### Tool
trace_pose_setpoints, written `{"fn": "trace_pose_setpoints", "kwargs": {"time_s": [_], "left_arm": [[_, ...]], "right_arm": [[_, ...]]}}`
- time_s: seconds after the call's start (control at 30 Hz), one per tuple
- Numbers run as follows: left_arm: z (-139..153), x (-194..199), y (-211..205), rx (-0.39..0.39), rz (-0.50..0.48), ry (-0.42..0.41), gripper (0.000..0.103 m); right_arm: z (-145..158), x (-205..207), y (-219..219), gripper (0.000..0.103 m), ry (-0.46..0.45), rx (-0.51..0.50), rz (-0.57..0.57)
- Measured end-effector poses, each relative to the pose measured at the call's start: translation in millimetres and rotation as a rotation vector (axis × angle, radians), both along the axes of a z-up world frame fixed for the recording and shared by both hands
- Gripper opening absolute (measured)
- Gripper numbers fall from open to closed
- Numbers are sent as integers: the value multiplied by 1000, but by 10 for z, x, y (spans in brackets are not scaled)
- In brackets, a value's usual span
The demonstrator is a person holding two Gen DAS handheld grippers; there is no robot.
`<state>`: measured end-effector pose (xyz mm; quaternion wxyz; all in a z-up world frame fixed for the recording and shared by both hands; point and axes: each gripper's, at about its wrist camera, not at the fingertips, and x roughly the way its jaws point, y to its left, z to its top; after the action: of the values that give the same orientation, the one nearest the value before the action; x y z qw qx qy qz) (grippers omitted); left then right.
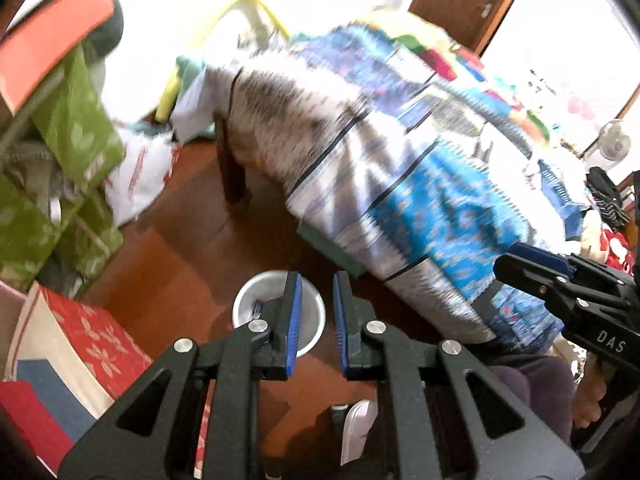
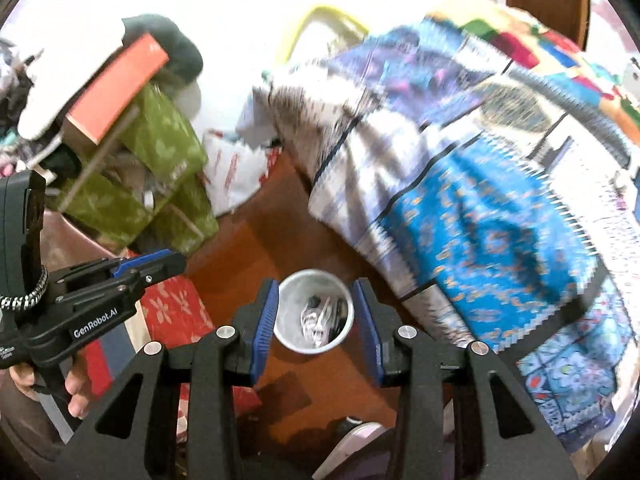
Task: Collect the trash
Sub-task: 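Raise both open tools back over the quilt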
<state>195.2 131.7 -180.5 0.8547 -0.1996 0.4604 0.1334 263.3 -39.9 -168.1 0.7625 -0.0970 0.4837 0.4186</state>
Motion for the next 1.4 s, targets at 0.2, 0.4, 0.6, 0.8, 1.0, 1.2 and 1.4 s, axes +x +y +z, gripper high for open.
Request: {"fn": "trace_pose_setpoints", "kwargs": {"time_s": [0.2, 0.4, 0.6, 0.8, 1.0, 1.2, 1.4], "left_arm": [[543, 19, -398, 61, -40, -117, 13], [1025, 107, -910, 109, -110, -221, 13], [1346, 276, -1397, 136, -183, -297, 30], [1517, 612, -1853, 155, -267, -339, 57], [1511, 1060, -2179, 140, -317, -342, 67], [1366, 1539, -2423, 131, -370, -318, 67], [1141, 2027, -2521, 114, -400, -293, 67]], "right_arm": [[448, -21, -516, 36, -102, 82, -61], [831, -6, -1083, 36, -175, 146, -137], [1188, 32, -1661, 36, -312, 179, -235], [1343, 190, -2164, 64, -413, 167, -338], [1311, 507, -2518, 67, -441, 135, -422], [1160, 827, -2760, 67, -435, 94, -485], [874, 1243, -2836, 67, -397, 37, -513]]}}
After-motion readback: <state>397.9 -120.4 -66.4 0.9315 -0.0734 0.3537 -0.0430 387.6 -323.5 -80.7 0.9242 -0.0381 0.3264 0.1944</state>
